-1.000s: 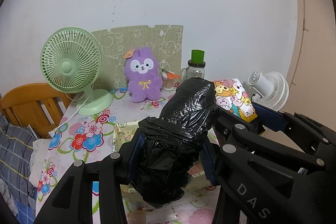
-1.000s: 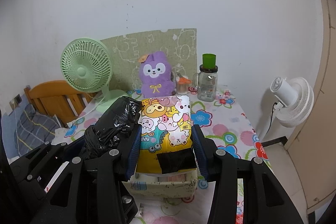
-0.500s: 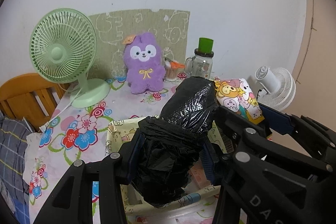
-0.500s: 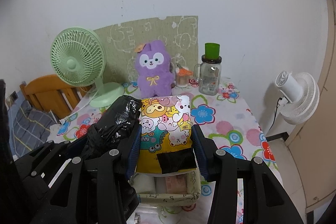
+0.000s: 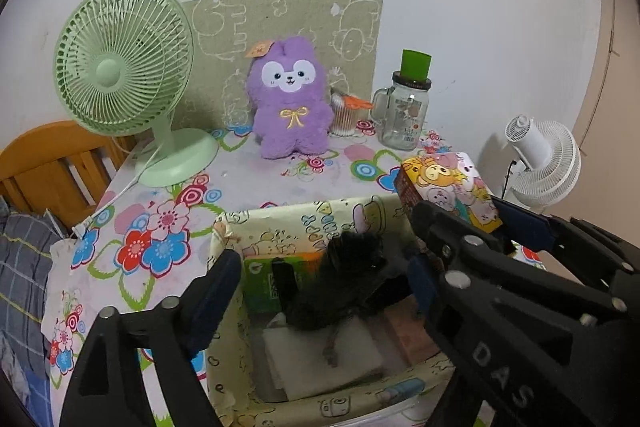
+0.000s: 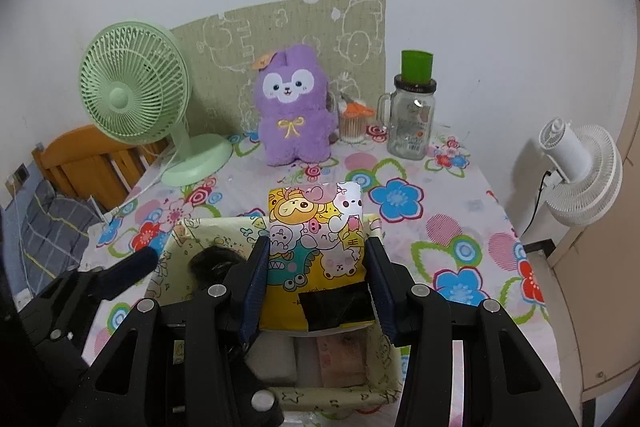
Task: Organize soft objects
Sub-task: 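Lower the black bundle into the box and open the left gripper while the right releases the yellow packet, then withdraw both grippers up from the yellow box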
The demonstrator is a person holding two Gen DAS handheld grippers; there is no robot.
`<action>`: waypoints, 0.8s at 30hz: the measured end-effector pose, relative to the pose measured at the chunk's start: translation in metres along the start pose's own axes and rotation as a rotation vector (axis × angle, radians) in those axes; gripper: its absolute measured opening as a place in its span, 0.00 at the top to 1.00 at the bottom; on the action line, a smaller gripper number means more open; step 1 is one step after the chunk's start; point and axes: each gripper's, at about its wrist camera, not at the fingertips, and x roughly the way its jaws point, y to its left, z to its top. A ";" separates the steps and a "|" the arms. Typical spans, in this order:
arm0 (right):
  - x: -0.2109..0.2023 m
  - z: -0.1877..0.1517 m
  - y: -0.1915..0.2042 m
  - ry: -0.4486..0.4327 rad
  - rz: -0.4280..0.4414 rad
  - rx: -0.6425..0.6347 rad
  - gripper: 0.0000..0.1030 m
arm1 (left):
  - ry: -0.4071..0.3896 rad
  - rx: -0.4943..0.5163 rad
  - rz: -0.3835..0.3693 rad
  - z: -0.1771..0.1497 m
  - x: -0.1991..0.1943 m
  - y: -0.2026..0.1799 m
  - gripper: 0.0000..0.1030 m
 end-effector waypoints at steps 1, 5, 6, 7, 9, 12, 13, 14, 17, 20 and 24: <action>0.004 0.000 0.001 0.010 0.008 0.002 0.51 | 0.003 -0.002 0.000 -0.001 0.001 0.001 0.12; 0.015 -0.002 0.004 0.046 0.047 0.011 0.47 | 0.034 -0.012 -0.001 -0.005 0.004 0.008 0.10; 0.018 -0.003 0.004 0.063 0.051 0.012 0.46 | 0.041 -0.016 0.002 -0.007 0.004 0.009 0.09; 0.020 -0.004 0.004 0.073 0.057 0.015 0.42 | 0.043 -0.019 -0.002 -0.008 0.004 0.010 0.09; 0.022 -0.006 0.004 0.082 0.065 0.032 0.37 | 0.055 -0.020 -0.004 -0.009 0.006 0.011 0.08; 0.020 -0.008 0.005 0.083 0.068 0.030 0.23 | 0.058 -0.019 -0.003 -0.011 0.006 0.011 0.08; 0.019 -0.008 0.006 0.084 0.074 0.025 0.21 | 0.058 -0.021 -0.004 -0.011 0.005 0.012 0.07; 0.018 -0.009 0.007 0.084 0.077 0.016 0.21 | 0.058 -0.024 -0.006 -0.011 0.004 0.011 0.07; 0.013 -0.010 0.008 0.084 0.064 0.006 0.21 | 0.059 -0.022 -0.005 -0.012 0.000 0.011 0.07; 0.007 -0.012 0.008 0.080 0.057 0.012 0.21 | 0.054 -0.018 -0.005 -0.013 -0.005 0.009 0.06; -0.005 -0.015 0.008 0.068 0.049 0.012 0.21 | 0.042 -0.013 -0.003 -0.016 -0.014 0.007 0.06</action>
